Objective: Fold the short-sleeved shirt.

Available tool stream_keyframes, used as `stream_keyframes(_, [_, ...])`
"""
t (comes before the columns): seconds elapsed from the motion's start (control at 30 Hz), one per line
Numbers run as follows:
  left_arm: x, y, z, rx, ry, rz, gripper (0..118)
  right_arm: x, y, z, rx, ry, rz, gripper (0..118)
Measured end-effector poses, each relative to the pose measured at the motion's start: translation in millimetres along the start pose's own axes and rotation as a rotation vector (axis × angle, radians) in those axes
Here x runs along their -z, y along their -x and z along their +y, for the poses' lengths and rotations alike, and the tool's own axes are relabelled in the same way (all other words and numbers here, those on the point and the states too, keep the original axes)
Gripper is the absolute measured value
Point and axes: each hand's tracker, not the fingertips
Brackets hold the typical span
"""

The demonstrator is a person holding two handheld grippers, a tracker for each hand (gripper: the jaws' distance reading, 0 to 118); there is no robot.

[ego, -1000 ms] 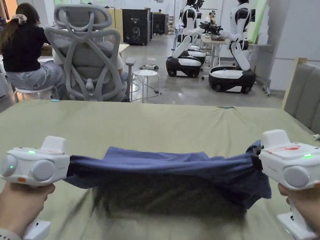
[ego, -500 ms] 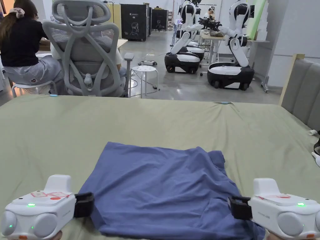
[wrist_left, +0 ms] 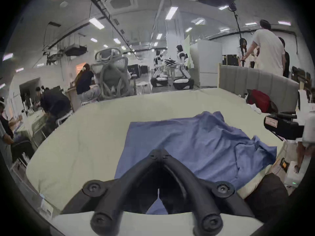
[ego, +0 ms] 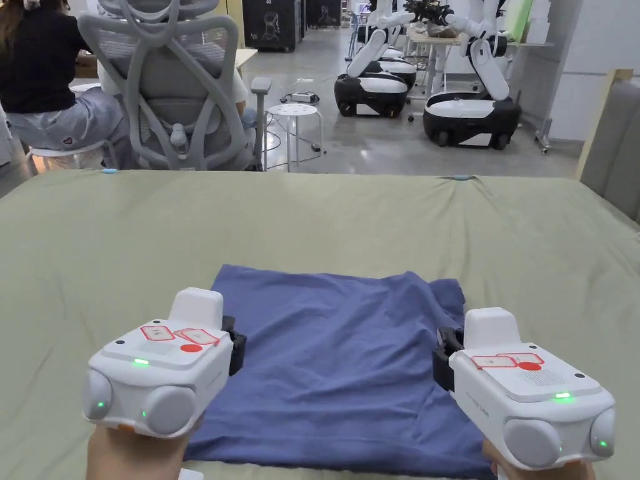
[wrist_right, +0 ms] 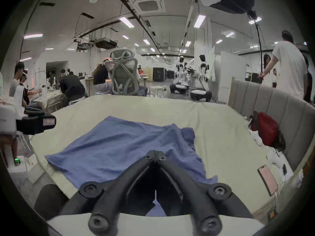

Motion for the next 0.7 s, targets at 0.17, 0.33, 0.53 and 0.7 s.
stream_keyframes(0.17, [-1,65,-32,-0.092,0.156,0.038,0,4,2,-13,0.016,0.048,0.009,0])
stream_keyframes(0.33, [-7,107,-81,-0.137,0.230,-0.020,0,12,8,-30,0.023,0.099,0.042,0])
stream_keyframes(0.53, [9,107,-121,-0.152,0.275,-0.014,110,20,15,-34,0.025,0.131,0.064,0])
stream_keyframes(0.7, [34,108,-137,-0.178,0.350,-0.005,22,19,13,-36,0.020,0.139,0.063,0])
